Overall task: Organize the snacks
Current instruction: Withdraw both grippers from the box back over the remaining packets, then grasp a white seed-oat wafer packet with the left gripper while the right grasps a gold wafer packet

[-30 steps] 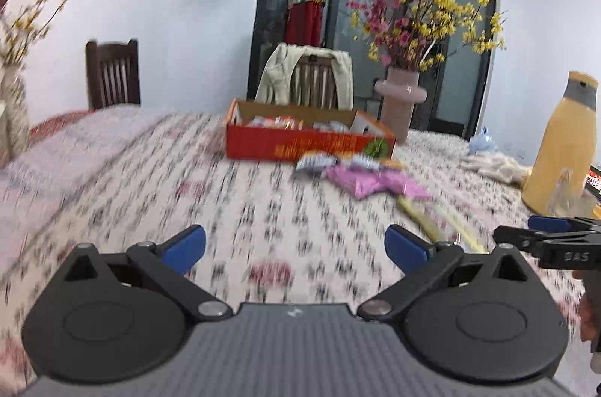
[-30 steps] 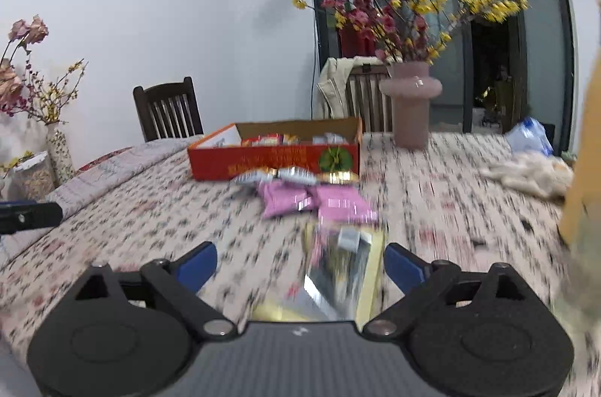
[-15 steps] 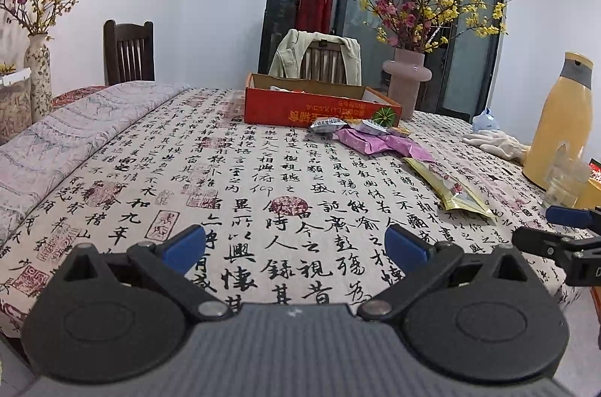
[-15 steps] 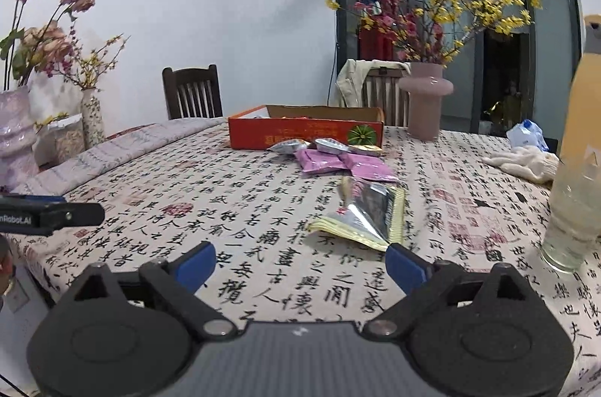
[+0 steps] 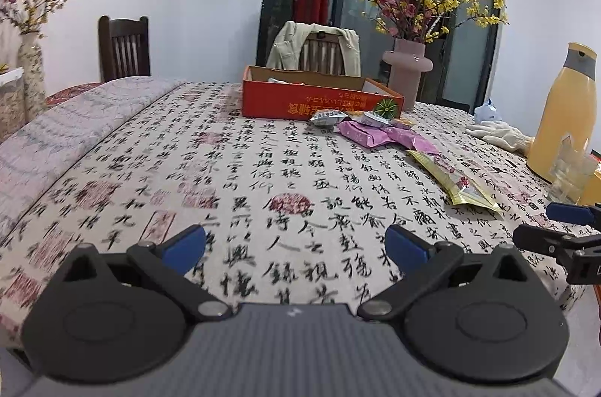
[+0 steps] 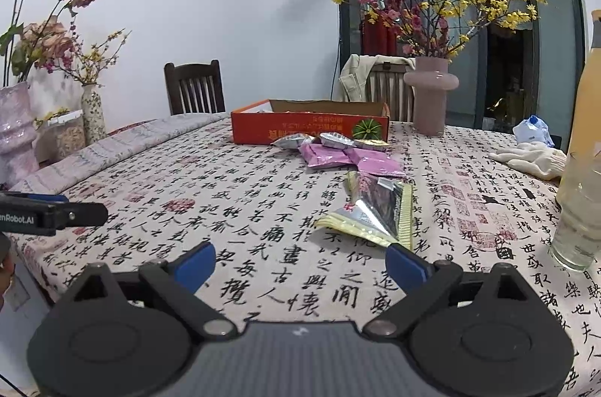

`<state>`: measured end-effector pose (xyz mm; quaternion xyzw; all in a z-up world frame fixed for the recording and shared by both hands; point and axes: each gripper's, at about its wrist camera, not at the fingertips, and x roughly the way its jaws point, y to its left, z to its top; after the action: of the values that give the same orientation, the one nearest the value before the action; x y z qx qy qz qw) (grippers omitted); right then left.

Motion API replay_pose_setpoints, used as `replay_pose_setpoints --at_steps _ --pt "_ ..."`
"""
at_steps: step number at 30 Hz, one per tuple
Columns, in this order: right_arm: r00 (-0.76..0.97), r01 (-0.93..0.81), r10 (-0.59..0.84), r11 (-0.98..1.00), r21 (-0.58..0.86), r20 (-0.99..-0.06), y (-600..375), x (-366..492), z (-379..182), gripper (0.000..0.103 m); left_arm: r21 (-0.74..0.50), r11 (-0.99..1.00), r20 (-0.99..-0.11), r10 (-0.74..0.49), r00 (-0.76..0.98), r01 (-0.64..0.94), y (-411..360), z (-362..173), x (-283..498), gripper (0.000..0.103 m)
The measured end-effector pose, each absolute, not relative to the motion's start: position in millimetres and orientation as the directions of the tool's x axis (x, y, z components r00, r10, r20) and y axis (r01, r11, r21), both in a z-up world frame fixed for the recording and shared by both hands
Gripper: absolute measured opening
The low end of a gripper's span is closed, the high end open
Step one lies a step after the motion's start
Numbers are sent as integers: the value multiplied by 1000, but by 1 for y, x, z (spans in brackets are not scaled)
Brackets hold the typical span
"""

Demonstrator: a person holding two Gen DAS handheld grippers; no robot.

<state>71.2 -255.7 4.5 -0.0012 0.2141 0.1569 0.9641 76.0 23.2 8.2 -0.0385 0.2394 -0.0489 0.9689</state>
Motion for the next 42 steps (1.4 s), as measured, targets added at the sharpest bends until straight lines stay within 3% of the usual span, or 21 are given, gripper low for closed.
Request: replay_pose_setpoints --at_steps 20,31,37,40,42 --pt "855 -264 280 959 98 -437 -283 233 42 96 -102 975 -493 -223 841 199 -4 58 252 103" --pt "811 -263 281 959 109 -513 -281 382 50 77 -133 964 -583 -262 769 229 -29 45 404 84" --pt "769 -246 261 963 107 -584 -268 453 19 62 -202 964 -676 -265 688 173 -33 7 474 68" --pt "742 -240 266 962 127 -616 -265 474 -1 54 -224 958 -686 -285 669 178 -33 -8 489 65" --pt "729 -242 283 958 151 -623 -265 481 -11 51 -225 956 -690 -291 663 187 -34 -16 493 57"
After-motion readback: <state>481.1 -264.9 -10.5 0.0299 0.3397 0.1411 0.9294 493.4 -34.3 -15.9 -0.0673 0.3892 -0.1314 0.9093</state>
